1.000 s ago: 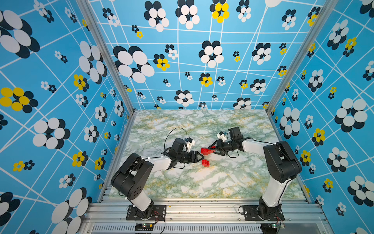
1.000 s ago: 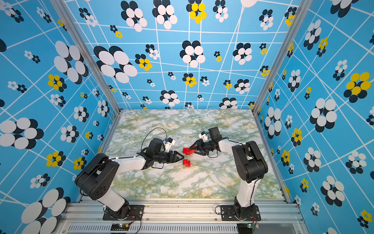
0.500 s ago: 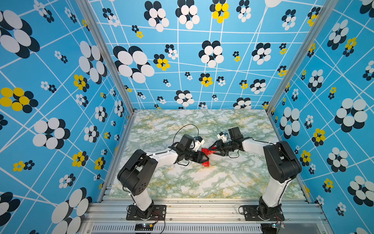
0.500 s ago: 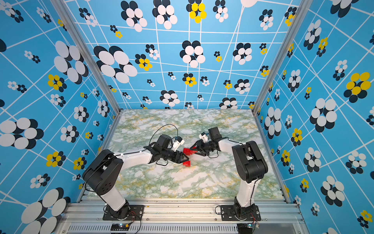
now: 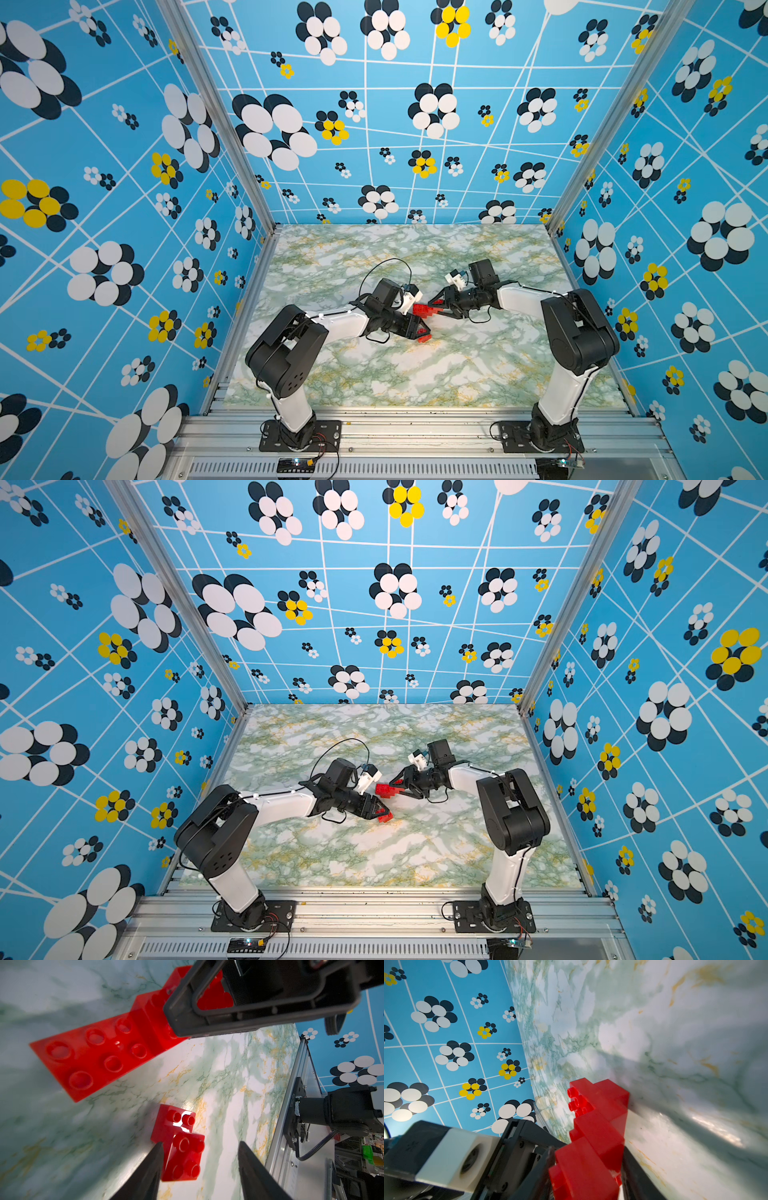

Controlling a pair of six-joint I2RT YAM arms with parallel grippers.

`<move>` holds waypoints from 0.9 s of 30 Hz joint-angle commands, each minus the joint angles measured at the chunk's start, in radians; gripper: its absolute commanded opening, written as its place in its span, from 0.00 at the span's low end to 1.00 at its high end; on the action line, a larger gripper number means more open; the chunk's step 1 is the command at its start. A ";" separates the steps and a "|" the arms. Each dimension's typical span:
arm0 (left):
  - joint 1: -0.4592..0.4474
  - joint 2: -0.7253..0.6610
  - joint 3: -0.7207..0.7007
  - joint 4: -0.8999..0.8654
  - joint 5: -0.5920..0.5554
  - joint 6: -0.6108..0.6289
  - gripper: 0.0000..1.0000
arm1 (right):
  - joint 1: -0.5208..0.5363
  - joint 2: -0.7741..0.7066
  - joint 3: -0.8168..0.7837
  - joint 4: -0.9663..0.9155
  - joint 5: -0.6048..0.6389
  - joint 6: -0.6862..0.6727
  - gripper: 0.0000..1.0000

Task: Assemble the letter v with lego
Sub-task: Pick up the lego brick from the center of the board.

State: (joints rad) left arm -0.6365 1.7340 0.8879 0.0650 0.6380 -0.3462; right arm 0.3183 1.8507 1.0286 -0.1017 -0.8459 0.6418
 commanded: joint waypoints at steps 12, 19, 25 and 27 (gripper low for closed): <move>-0.077 -0.083 0.066 -0.233 -0.214 0.101 0.63 | 0.006 0.013 0.022 -0.036 0.009 -0.017 0.52; -0.142 -0.032 0.125 -0.301 -0.334 0.129 0.64 | 0.006 0.013 0.022 -0.035 0.014 -0.015 0.52; -0.159 -0.005 0.142 -0.303 -0.345 0.122 0.63 | 0.005 0.012 0.021 -0.038 0.014 -0.018 0.52; -0.162 0.009 0.150 -0.317 -0.355 0.128 0.63 | 0.005 0.014 0.021 -0.038 0.015 -0.018 0.52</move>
State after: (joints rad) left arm -0.7879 1.7157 1.0042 -0.2077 0.3161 -0.2401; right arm 0.3183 1.8507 1.0286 -0.1093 -0.8425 0.6415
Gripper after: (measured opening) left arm 0.628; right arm 0.523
